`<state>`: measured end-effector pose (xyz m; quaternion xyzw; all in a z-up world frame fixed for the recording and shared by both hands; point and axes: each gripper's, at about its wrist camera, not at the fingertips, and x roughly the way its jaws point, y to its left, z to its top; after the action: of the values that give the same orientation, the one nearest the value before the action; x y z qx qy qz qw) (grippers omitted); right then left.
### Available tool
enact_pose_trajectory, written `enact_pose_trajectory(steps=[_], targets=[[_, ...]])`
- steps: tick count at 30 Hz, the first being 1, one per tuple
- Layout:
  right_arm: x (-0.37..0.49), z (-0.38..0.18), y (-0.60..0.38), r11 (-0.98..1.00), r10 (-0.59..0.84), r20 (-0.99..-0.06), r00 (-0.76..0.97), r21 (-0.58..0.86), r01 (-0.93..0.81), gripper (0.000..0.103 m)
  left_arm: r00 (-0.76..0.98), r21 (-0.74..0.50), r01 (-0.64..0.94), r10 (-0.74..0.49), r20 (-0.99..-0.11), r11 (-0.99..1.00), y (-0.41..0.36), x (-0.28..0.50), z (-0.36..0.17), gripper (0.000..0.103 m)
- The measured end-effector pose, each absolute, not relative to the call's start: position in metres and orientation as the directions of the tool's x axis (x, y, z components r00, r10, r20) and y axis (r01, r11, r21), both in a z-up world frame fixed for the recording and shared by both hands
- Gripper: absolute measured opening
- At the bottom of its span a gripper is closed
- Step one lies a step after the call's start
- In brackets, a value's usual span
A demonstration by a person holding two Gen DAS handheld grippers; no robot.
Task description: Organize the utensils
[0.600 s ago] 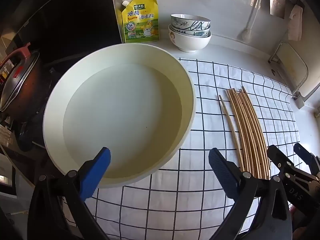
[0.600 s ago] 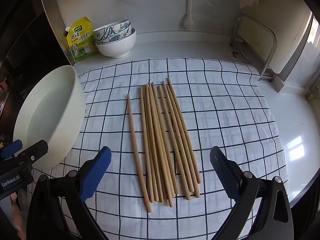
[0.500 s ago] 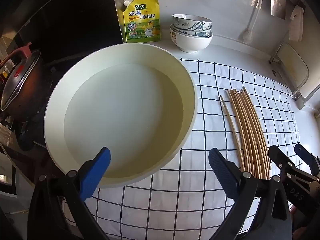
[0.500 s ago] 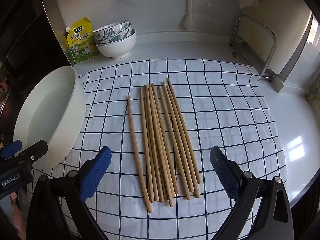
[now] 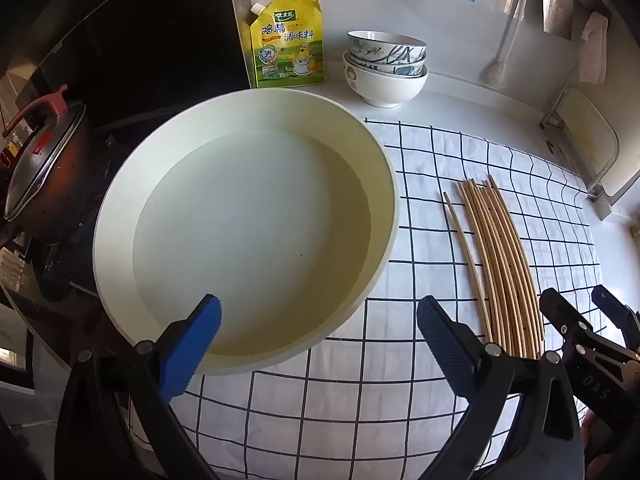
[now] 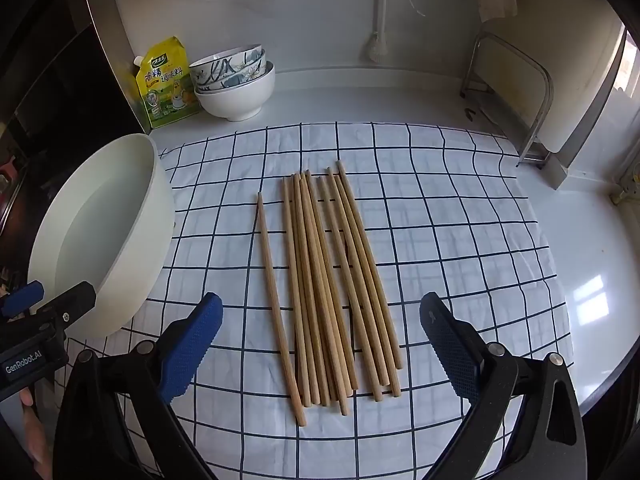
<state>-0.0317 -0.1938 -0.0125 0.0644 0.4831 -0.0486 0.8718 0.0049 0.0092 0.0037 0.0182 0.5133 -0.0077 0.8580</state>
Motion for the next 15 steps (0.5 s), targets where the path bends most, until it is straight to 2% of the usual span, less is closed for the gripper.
enact_pose_trajectory(steps=[15], targets=[[-0.0321, -0.0108, -0.1937, 0.987, -0.022, -0.847, 0.532, 0.066, 0.146, 0.094, 0.472, 0.024, 0.034, 0.005, -0.881, 0.999, 0.0097, 0.0039, 0.005, 0.096]])
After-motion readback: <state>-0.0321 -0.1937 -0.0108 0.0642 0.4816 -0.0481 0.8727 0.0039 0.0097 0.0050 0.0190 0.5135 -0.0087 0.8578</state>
